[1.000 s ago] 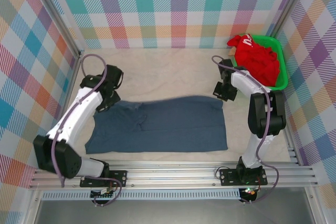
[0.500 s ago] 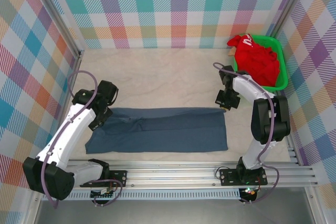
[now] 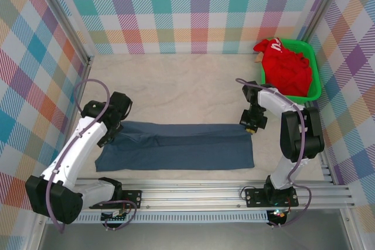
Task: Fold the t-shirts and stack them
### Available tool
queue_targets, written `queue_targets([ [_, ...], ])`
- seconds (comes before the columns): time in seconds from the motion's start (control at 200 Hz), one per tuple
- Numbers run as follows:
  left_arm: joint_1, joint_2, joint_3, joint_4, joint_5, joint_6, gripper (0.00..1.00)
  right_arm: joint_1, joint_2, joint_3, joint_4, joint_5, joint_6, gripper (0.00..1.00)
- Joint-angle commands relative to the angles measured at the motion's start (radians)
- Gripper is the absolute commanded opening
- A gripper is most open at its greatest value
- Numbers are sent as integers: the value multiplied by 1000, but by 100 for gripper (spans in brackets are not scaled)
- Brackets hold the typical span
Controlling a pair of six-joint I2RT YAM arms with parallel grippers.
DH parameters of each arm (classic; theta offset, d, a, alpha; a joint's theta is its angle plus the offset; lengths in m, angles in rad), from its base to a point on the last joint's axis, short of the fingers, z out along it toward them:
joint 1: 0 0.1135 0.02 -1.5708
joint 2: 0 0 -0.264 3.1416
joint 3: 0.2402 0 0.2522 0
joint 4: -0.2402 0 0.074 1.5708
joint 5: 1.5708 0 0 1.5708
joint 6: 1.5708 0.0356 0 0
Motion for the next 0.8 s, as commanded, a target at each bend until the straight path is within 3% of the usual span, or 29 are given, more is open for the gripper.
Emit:
queue_targets([
  [0.0, -28, 21, -25, -27, -53, 6, 0, 2, -22, -14, -32, -15, 13, 0],
  [0.265, -94, 59, -52, -27, -70, -28, 0, 4, -18, -27, -30, -9, 13, 0],
  [0.575, -112, 68, -93, -4, -65, -41, 0, 6, -19, -39, -39, 15, 23, 0],
  [0.69, -119, 63, -105, -5, -57, -43, 0, 6, -47, -47, -42, 38, 31, 15],
  [0.795, -126, 53, -133, -5, -30, -60, 0, 6, -62, -51, -41, 44, 38, 15],
])
